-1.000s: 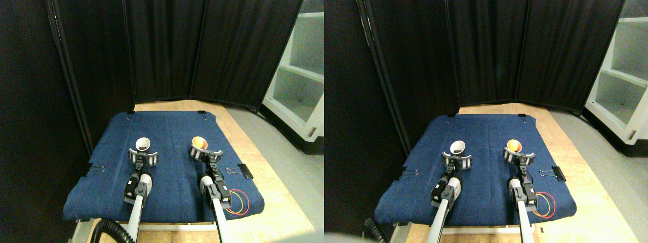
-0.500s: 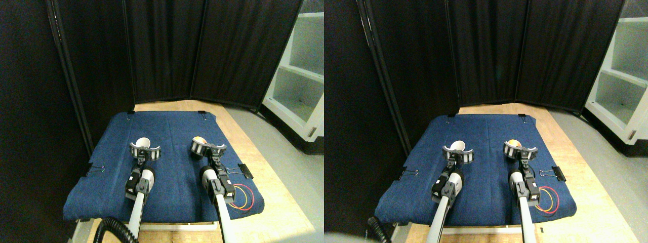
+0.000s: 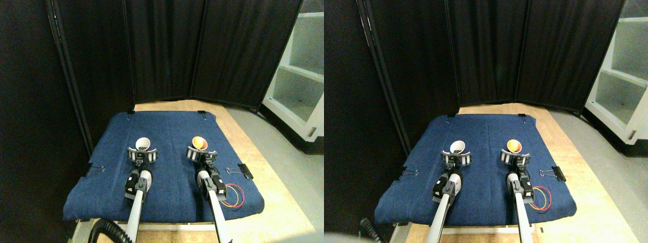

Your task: Pour (bimanual)

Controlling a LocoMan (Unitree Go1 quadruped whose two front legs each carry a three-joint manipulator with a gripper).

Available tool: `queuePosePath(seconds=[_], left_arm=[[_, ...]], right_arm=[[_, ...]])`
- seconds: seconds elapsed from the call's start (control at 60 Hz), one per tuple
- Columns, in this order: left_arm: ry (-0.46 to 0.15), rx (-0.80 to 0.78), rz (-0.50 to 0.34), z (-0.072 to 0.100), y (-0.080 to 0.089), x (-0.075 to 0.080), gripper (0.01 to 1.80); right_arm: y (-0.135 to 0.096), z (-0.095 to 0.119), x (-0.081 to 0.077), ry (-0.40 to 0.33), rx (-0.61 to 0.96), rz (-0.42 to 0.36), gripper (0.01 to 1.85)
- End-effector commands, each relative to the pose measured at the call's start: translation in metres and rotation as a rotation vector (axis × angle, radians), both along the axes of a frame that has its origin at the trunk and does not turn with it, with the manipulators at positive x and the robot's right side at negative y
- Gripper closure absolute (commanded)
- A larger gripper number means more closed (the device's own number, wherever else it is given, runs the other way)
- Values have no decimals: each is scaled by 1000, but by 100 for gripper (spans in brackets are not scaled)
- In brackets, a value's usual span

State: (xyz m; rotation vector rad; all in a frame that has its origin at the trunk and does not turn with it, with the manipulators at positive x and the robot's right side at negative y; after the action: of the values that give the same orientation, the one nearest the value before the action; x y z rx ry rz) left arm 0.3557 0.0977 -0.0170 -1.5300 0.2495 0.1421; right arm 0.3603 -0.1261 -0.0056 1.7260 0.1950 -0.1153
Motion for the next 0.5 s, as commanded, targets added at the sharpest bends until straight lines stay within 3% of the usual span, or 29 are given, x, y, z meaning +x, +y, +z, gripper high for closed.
queuePosePath(seconds=[0.017,0.5], left_arm=[[-37,-18,8,3,0,5,45],[9,-11,-9,-13,3,15,40]], right_arm=[[1,1,3,-21,19,1,41],[-1,-7,8,-4,0,5,43]])
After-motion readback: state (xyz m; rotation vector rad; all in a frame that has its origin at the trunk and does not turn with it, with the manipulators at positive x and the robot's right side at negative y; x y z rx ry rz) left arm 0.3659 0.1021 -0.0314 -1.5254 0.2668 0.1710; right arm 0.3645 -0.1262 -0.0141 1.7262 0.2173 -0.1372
